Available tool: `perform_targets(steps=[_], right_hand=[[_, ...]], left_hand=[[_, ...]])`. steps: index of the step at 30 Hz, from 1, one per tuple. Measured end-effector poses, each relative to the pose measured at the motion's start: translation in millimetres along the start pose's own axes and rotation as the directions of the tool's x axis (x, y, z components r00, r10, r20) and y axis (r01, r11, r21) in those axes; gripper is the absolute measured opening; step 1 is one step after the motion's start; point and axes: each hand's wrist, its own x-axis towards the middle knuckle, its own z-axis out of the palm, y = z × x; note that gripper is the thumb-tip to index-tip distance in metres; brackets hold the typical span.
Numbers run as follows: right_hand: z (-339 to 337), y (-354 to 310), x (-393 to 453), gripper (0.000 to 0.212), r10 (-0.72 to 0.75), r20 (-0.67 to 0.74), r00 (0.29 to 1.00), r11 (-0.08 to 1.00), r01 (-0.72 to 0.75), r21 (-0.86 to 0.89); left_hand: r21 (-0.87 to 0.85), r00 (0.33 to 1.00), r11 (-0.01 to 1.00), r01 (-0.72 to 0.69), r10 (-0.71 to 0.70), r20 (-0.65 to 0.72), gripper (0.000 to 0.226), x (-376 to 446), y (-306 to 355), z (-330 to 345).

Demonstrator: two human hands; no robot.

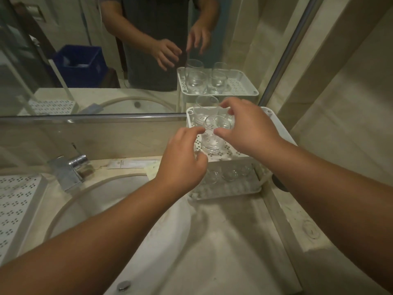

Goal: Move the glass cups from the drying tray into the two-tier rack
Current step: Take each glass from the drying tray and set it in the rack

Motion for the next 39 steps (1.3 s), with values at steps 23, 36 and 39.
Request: perform_targets(steps=[23,36,39], right_hand=[[136.1,122.9,-102.5,0.032,0.327,0.135,0.935,0.919,-0.348,0.185],[192.1,150.5,-44.6,0.054,0.409,0.413,0.814,0.89,-0.455,0.015],[202.2,154.3,-40.3,0.049,0.409,0.422,0.809,0.889,-0.458,0.016]], left_hand=[[0.086,0.889,0.992,0.093,-0.122,0.44,0.042,-71.4,-13.8,80.1],[0.151,0.826,0.934,0.323,-0.356,0.438,0.045,-53.6,-25.0,112.5],[0.142,0.825,0.919,0.367,-0.392,0.407,0.045,-53.2,-30.0,111.3]])
